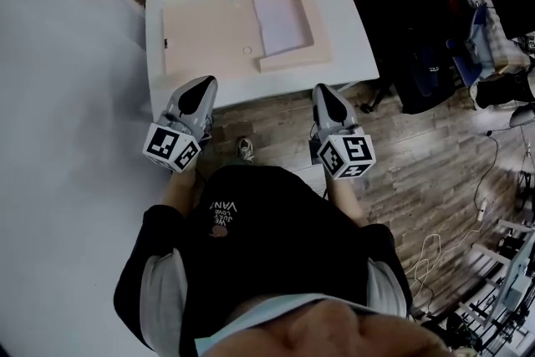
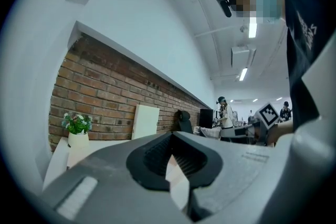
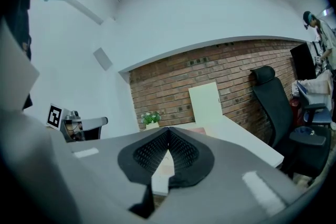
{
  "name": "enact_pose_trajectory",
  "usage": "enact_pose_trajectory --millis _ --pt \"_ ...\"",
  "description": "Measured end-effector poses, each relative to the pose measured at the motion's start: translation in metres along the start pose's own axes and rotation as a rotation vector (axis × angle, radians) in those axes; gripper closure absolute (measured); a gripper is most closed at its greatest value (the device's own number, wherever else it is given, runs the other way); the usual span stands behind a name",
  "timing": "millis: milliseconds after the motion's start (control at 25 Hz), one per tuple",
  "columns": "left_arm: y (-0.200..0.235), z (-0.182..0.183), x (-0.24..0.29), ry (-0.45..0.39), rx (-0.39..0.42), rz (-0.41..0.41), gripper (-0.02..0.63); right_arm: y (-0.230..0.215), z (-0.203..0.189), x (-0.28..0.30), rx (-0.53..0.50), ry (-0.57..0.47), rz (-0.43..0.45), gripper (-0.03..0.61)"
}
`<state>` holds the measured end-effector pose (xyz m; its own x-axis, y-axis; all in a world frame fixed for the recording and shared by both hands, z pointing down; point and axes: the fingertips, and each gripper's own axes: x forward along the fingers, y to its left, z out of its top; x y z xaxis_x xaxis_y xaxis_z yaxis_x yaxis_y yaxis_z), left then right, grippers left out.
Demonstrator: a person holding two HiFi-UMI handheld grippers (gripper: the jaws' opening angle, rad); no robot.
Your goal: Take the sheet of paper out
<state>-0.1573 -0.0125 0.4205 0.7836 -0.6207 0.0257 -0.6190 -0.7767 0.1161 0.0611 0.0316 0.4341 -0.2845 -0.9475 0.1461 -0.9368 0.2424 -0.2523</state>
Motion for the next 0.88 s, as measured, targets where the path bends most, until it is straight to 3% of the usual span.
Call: enact_pose_trajectory --millis 480,880 --pt "0.060 -0.002 0.032 0.048 -0.032 -0.111 0.621 0.001 0.002 0.062 0.013 -0.022 -0.095 0.577" --pt "0.074 -0.018 0.072 0.089 -0.091 -0.111 0.621 -0.026 0.006 0.079 0.032 -0.011 -0.114 0.577"
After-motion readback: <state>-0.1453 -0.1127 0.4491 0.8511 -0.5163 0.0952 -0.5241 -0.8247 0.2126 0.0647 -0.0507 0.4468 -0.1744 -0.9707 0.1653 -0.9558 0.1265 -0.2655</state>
